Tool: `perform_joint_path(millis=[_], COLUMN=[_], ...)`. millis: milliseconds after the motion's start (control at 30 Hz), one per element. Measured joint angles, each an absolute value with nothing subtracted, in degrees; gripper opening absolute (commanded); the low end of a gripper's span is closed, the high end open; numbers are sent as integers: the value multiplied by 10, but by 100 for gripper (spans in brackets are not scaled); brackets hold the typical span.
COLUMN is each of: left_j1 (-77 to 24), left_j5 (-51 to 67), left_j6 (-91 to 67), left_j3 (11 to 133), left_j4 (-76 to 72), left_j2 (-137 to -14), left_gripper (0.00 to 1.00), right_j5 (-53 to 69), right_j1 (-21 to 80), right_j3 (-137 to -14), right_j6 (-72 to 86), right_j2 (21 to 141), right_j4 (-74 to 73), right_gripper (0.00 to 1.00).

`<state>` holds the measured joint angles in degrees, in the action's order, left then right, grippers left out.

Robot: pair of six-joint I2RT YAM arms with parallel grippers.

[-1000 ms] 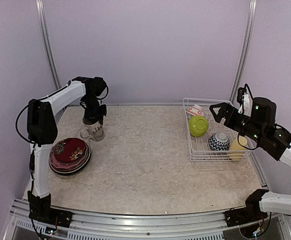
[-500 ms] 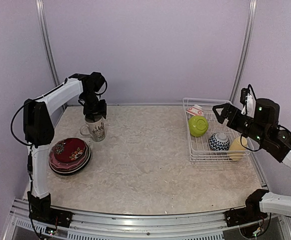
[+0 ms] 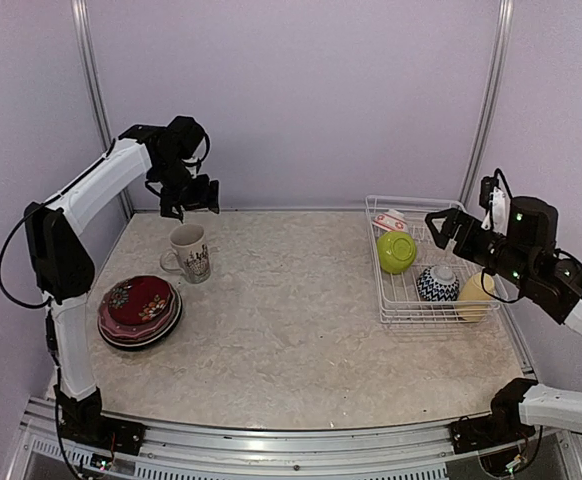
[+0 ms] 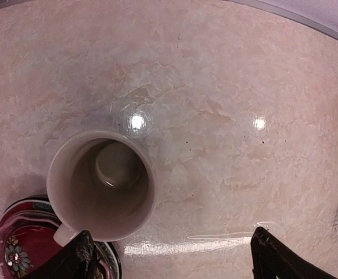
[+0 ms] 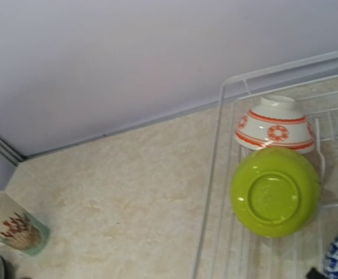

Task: Unload the mixed dishes from the dish rack
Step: Place the cup at the center of the board, then grab the bowl from the dish rack.

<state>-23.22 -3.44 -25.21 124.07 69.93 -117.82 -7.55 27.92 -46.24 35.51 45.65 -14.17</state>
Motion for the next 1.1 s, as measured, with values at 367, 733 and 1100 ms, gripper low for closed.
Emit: perform_joint_path(millis=[367, 733, 1100], left_j1=[-269, -268, -261], left_j5=[71, 115, 110], left_j6=[-194, -152, -147], left_j3=[1192, 983, 947], left_j4=[612, 467, 436], left_j2=[-990, -874, -858], left_gripper=[99, 99, 99], right_j5=[-132, -134, -88], right_j1=[279, 222, 177], right_j3=[-504, -629, -850], right_j6=[310, 213, 26], right_j2=[562, 777, 1017], right_j4=[-189, -214, -258], right_gripper=[100, 99, 93])
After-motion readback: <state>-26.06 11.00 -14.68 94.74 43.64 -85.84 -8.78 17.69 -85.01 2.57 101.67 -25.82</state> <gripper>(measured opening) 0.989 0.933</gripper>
